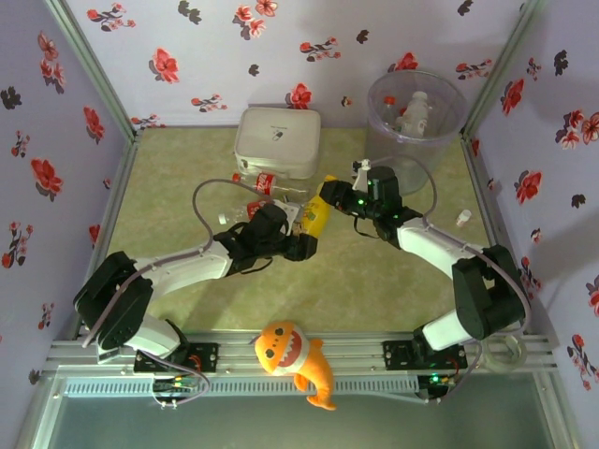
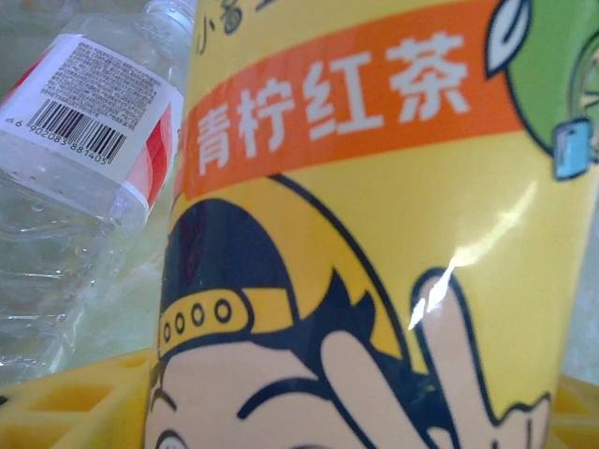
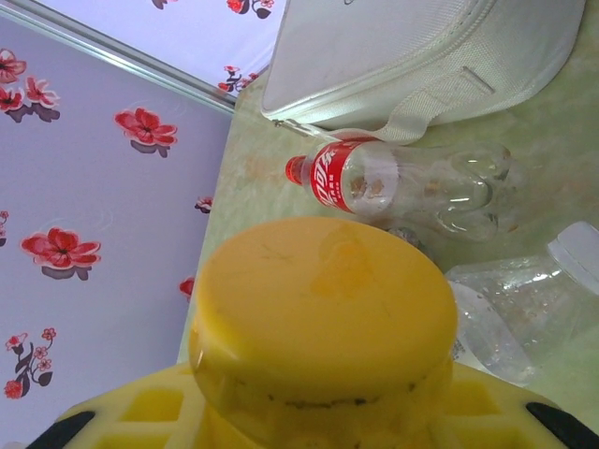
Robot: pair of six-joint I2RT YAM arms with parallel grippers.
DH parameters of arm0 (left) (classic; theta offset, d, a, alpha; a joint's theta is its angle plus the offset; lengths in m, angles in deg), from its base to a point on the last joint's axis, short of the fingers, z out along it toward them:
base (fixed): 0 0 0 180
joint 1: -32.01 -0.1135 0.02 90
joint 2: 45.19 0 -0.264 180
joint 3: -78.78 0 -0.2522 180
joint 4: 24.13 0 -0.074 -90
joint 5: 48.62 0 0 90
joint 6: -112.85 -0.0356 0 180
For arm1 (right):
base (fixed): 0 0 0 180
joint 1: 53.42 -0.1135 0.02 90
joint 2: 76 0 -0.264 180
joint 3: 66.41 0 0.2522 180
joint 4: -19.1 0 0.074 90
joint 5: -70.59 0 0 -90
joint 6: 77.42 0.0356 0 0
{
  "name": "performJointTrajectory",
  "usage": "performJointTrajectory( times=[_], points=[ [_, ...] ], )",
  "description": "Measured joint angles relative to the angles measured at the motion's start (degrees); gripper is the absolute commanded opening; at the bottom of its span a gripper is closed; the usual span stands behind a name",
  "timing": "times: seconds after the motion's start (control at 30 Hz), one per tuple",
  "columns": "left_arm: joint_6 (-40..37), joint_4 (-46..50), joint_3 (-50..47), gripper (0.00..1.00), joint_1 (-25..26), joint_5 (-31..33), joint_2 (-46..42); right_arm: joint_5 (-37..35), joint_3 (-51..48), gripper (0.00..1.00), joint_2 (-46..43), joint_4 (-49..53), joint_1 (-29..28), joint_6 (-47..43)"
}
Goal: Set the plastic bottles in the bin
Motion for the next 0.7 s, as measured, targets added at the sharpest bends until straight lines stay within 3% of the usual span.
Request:
performJointTrajectory(
  times=[0.13,0.4,0.7],
  points=[
    [-0.33,-0.7,-0.79,0.99,-0.11,-0.55,-0.57,-0.24,0.0,0.22,0.0,0.72,-0.09,-0.37],
    [-0.04,-2.08,-2.62,1.0,-0.37,-0.66,-5.33,-5.07,4.9,0.2,-0.7,12.24,-0.02,-6.62],
    [0.0,-2.34,-6.38,1.0,-2.14,-0.68,-9.86,-17.7,29.83,0.19,-4.94,33.11,0.15,-24.94]
  ],
)
